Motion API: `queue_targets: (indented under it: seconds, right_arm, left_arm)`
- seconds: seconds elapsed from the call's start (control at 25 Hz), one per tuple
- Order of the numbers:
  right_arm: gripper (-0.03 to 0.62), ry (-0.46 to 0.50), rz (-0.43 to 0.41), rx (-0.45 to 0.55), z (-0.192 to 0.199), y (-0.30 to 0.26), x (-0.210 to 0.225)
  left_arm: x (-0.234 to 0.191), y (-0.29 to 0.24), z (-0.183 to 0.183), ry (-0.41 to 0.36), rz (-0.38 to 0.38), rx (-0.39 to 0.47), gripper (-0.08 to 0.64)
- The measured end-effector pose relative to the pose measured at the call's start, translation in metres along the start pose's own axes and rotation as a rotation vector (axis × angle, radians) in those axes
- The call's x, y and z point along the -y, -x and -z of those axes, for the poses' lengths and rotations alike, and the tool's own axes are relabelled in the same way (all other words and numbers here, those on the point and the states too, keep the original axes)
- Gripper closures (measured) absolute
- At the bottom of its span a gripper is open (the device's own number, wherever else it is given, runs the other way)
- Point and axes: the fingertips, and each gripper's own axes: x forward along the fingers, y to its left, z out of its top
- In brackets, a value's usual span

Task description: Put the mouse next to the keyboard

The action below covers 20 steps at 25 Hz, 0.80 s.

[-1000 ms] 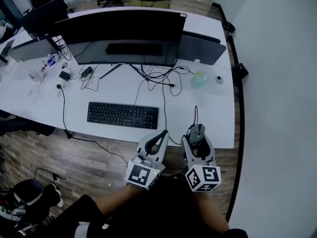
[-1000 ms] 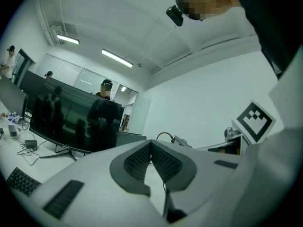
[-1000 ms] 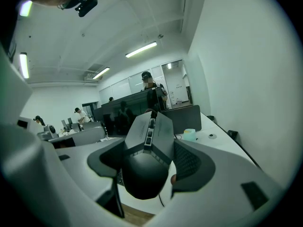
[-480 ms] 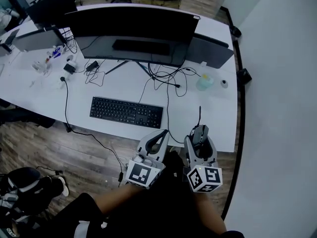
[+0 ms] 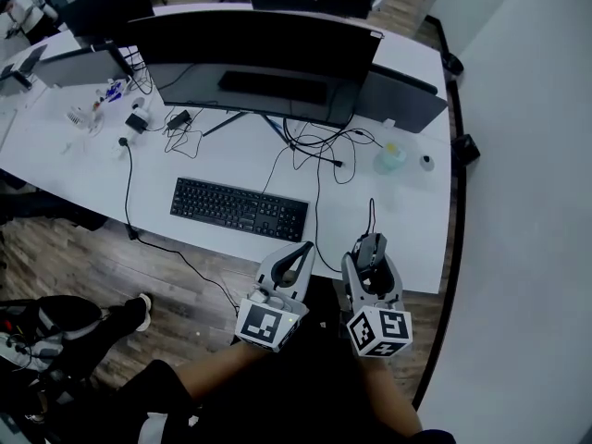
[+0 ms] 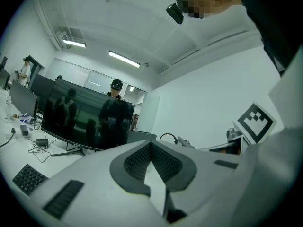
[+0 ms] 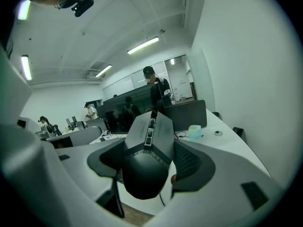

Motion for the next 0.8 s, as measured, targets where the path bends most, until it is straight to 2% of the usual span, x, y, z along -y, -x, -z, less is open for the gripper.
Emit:
queue_targets:
  seconds: [0.2, 0.4, 0.56, 0.68, 0.8]
  right_arm:
    - [0.276, -0.014, -0.044, -0.03, 0.005, -0.017, 0.009]
    - [0.276, -0.032, -0.08, -0.077, 0.015, -0.034, 0.02]
    - [0.276, -0.056, -0.088, -0.12, 0.026, -0.05, 0.033]
    - [0.276, -0.048, -0.069, -0.156, 0.037, -0.064, 0.047]
    - [0.276, -0.071, -0.075, -0.203, 0.051, -0.075, 0.053]
  left_arm:
    - [0.007, -0.021, -0.003, -0.03, -0.001, 0.032, 0.557]
    - [0.009, -0.04, 0.006, -0.022, -0.033, 0.014, 0.557]
    - [0.005, -0.053, 0.025, -0.024, -0.048, -0.057, 0.557]
    - [0.007, -0.065, 0.036, -0.013, -0.052, -0.071, 0.557]
    - [0.007, -0.073, 0.04, -0.046, -0.068, -0.094, 0.557]
